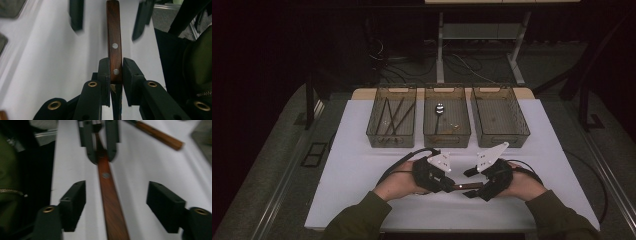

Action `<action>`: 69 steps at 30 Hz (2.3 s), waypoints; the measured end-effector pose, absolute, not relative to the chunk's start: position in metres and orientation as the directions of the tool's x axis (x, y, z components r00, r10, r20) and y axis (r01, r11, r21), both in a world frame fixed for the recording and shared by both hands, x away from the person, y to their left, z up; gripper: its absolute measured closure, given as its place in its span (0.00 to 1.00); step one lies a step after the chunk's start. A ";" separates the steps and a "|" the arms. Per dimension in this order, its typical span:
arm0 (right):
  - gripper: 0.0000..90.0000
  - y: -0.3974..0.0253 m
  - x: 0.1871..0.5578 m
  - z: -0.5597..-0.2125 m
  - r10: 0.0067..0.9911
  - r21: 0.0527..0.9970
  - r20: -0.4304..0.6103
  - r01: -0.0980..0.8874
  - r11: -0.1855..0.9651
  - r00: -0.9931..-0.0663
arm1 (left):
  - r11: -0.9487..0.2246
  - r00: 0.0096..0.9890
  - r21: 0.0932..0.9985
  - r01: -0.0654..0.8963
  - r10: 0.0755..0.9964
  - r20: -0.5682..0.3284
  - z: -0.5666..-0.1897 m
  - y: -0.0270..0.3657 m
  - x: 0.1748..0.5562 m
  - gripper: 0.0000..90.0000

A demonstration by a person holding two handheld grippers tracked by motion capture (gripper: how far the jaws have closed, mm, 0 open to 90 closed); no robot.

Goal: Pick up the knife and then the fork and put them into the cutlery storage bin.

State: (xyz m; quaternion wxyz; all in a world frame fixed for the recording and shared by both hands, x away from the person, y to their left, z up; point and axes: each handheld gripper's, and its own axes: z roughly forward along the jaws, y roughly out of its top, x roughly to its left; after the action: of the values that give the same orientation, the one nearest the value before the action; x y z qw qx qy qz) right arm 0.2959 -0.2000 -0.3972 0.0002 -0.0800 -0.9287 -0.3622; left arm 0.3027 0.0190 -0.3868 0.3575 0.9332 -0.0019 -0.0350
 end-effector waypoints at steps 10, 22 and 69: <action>0.70 -0.185 0.292 -0.406 0.088 0.621 0.096 0.129 0.773 -0.991 | -0.770 0.996 0.638 -0.014 -0.070 -0.062 -0.388 0.010 0.295 0.86; 0.83 -0.181 0.288 -0.408 0.056 0.607 0.114 0.114 0.786 -0.992 | -0.779 0.994 0.627 -0.023 -0.082 -0.065 -0.390 0.010 0.293 0.86; 0.83 -0.284 0.330 -0.377 0.514 0.718 0.132 0.439 0.540 -0.848 | -0.479 0.831 0.799 0.362 0.555 -0.044 -0.433 0.149 0.280 0.00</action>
State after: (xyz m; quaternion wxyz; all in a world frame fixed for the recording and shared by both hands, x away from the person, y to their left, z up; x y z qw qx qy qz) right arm 0.3302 -0.2835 -0.3770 -0.0472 -0.2717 -0.8764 -0.3949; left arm 0.2798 0.1490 -0.4327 0.4336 0.8529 0.2688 0.1107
